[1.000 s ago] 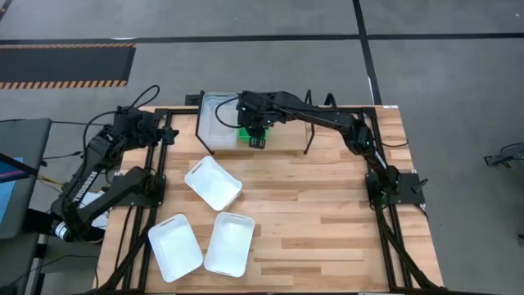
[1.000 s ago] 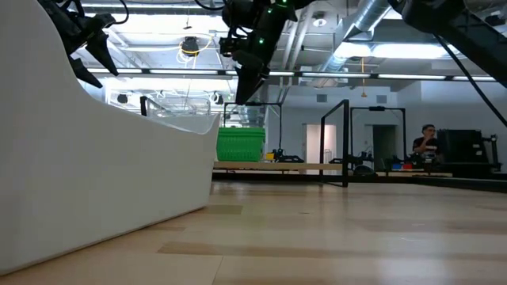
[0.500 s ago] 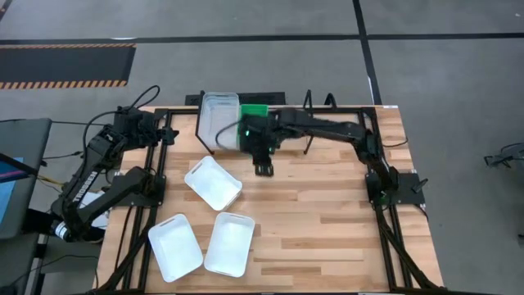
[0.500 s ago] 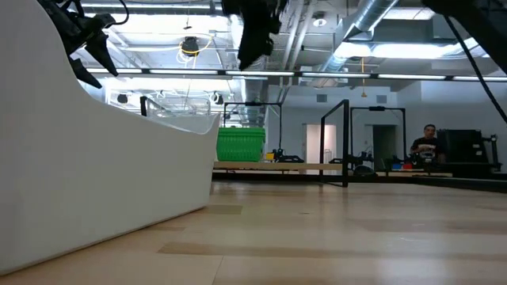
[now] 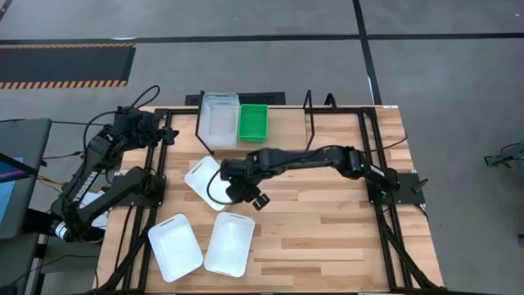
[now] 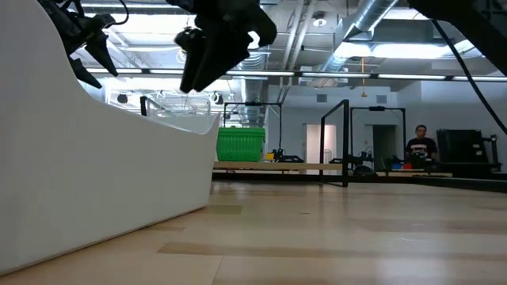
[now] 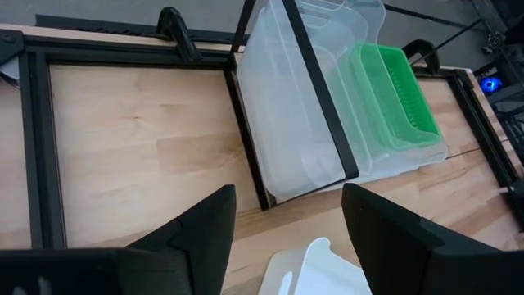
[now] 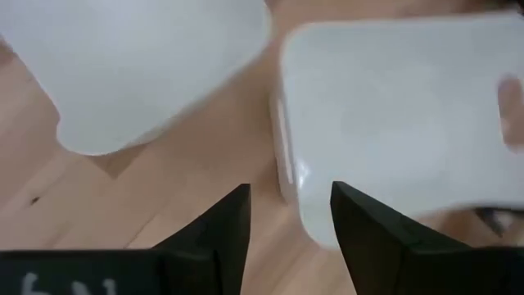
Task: Stack baskets on shelf by color
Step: Put the top white bin on the shelf, then stack the right white bin on top of the white bin on the shelf
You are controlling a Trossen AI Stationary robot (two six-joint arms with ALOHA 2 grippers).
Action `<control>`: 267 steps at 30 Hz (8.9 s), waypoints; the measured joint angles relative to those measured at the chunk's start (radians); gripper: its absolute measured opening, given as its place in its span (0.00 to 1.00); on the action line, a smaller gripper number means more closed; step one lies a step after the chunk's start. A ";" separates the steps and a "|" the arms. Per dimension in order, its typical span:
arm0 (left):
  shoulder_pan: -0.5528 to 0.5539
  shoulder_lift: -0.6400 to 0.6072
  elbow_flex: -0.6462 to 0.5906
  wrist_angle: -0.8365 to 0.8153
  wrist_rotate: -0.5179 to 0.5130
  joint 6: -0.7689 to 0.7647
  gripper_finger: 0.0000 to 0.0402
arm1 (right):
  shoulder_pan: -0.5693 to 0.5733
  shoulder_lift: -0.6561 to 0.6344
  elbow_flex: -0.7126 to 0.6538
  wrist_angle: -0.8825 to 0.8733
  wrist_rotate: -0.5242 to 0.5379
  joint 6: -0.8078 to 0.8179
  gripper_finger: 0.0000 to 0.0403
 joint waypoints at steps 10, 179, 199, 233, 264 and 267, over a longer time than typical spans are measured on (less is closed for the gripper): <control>0.000 0.000 0.000 -0.005 -0.020 -0.004 0.53 | 0.017 0.104 0.001 0.015 0.000 -0.058 0.47; 0.000 0.000 -0.001 0.002 -0.025 -0.062 0.53 | -0.124 -0.642 -0.666 0.465 0.073 0.592 0.56; -0.001 0.007 -0.001 -0.014 -0.059 -0.090 0.53 | 0.106 -0.225 -0.574 0.653 -0.082 0.664 0.56; -0.002 0.007 -0.001 -0.031 -0.056 -0.114 0.53 | -0.095 -0.397 -0.462 0.233 -0.158 0.483 0.01; -0.002 0.007 -0.001 -0.027 -0.139 -0.132 0.53 | -0.964 -0.191 -0.047 -0.141 -0.341 -0.145 0.00; -0.002 0.007 -0.001 -0.027 -0.144 -0.153 0.53 | -0.966 -0.177 -0.049 -0.158 -0.340 -0.167 0.00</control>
